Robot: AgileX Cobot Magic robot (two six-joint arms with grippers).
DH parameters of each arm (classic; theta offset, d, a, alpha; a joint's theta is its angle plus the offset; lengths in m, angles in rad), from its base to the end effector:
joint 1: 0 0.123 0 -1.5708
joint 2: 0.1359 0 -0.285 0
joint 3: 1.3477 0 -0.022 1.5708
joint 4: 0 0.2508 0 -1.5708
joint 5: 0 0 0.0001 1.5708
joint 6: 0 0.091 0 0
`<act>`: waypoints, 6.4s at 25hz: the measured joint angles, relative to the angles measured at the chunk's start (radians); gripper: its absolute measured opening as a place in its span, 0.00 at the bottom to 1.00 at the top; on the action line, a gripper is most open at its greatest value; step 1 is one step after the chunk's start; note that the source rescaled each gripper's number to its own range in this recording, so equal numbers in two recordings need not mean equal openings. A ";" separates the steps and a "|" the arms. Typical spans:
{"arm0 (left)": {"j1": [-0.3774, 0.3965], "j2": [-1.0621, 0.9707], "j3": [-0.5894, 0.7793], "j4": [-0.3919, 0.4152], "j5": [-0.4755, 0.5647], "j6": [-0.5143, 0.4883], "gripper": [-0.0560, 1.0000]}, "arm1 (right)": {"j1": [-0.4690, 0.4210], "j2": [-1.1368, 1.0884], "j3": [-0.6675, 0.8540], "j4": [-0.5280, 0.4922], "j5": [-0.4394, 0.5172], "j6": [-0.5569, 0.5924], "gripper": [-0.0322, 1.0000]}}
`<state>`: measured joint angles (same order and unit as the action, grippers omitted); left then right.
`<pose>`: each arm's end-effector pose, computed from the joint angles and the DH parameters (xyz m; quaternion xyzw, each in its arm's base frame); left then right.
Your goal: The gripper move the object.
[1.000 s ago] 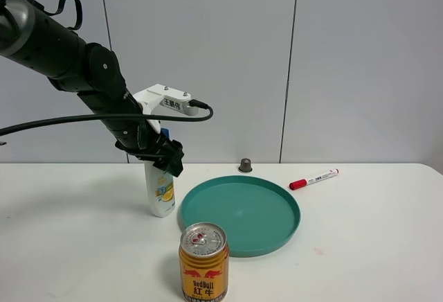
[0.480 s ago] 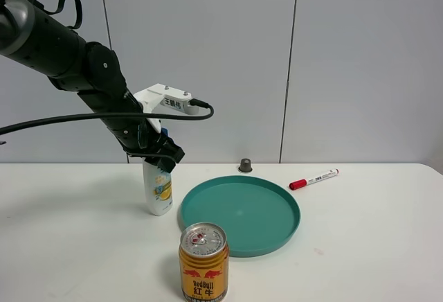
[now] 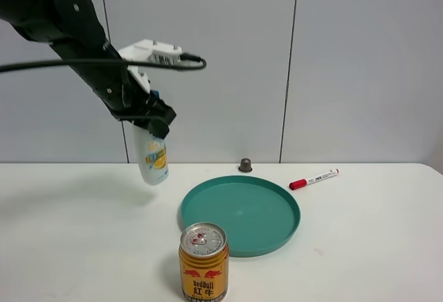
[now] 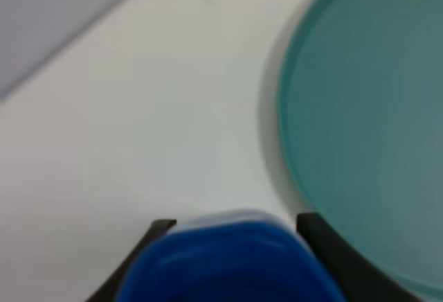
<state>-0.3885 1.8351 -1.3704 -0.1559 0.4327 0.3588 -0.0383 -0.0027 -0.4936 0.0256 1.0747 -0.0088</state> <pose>0.3819 -0.1627 0.2479 0.2881 0.8814 -0.0621 0.3692 -0.0050 0.0022 0.2744 0.0121 0.8577 0.0007 0.5141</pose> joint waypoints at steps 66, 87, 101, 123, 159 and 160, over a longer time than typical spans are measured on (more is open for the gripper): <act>-0.460 0.714 -1.051 -0.154 0.333 0.365 0.05 | 0.000 0.000 0.000 0.000 0.000 0.000 1.00; -0.419 0.753 -1.055 -0.222 0.355 0.670 0.05 | 0.000 0.000 0.000 0.000 0.000 0.000 1.00; -0.418 0.768 -1.062 -0.232 0.335 0.673 0.23 | 0.000 0.000 0.000 0.000 0.000 0.000 1.00; -0.416 0.675 -1.062 -0.095 0.417 0.465 0.75 | 0.000 0.000 0.000 0.000 0.000 0.000 1.00; 0.379 -1.025 0.100 0.260 0.716 -0.133 0.75 | 0.000 0.000 0.000 0.000 0.000 0.000 1.00; 0.397 -1.091 0.142 0.260 0.721 -0.145 0.75 | 0.000 0.000 0.000 0.000 0.000 0.000 1.00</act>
<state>0.0089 0.7441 -1.2288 0.1045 1.1533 0.2142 -0.0383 -0.0027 -0.4936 0.0256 1.0747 -0.0088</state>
